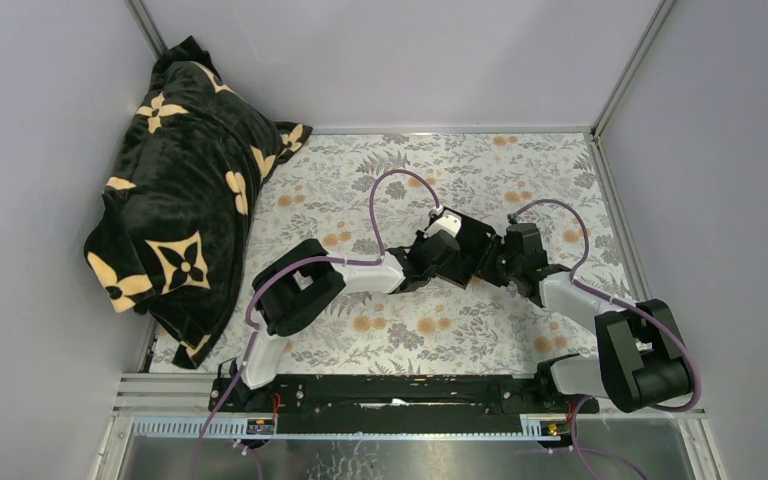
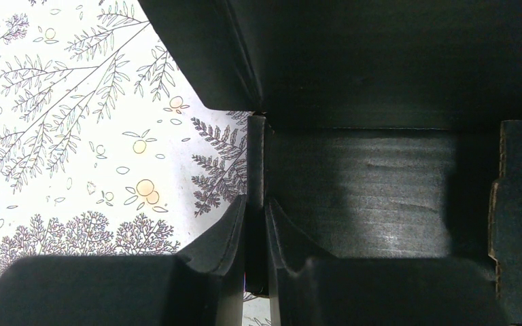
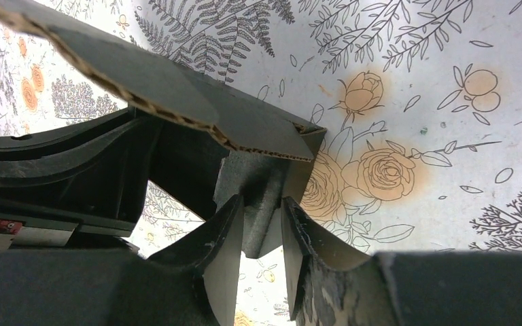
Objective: Fold the paper box
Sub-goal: Fold the paper box at the center of the board.
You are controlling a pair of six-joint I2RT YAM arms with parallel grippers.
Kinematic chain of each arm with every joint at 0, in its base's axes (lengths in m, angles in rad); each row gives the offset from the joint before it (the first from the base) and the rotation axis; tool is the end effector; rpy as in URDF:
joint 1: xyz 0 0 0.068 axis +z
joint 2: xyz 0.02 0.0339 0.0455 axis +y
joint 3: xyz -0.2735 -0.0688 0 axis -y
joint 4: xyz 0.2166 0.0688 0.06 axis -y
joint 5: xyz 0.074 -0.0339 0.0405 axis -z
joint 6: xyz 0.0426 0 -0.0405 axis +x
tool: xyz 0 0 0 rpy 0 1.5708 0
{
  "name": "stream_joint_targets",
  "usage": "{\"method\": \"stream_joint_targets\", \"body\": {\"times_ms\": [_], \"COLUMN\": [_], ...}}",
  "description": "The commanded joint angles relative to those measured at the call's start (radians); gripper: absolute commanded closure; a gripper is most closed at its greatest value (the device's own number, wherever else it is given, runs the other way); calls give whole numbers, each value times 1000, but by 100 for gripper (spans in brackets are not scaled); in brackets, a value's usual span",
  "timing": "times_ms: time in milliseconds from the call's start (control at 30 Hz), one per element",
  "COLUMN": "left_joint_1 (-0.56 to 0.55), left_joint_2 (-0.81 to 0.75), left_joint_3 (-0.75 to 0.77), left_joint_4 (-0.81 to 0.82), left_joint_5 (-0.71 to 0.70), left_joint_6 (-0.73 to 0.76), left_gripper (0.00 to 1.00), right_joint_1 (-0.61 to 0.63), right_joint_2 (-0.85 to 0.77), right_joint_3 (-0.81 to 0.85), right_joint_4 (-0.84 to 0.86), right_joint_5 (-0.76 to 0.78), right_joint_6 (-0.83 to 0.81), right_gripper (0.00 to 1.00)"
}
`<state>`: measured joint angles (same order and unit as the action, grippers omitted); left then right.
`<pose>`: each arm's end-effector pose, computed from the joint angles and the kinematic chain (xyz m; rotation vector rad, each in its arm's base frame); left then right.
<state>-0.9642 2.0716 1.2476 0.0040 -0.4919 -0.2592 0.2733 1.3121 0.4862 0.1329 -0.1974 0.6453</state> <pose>0.2552 -0.3324 0.1537 0.5706 2.1987 -0.0470 0.2192 0.0701 0.1854 0.3266 2.3249 0.6962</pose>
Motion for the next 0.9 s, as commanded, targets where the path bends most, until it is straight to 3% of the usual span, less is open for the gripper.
{"method": "stream_joint_targets", "body": {"times_ms": [0,300,867], "left_joint_1": [-8,-8,-8], "left_joint_2": [128,132,132], "left_joint_3": [-66,-64,-64], "left_joint_4": [-181,-179,-177], "left_joint_5": [174,177,181], "left_joint_6": [-25,-23,-19], "left_gripper": [81,81,81], "right_joint_1": [29,55,107], "right_joint_2": [21,51,91], "right_joint_3": [31,64,126], "right_joint_4": [-10,-76,-193], "right_joint_5": [20,82,179], "right_joint_6": [0,-15,-49], "right_gripper": [66,59,66]}}
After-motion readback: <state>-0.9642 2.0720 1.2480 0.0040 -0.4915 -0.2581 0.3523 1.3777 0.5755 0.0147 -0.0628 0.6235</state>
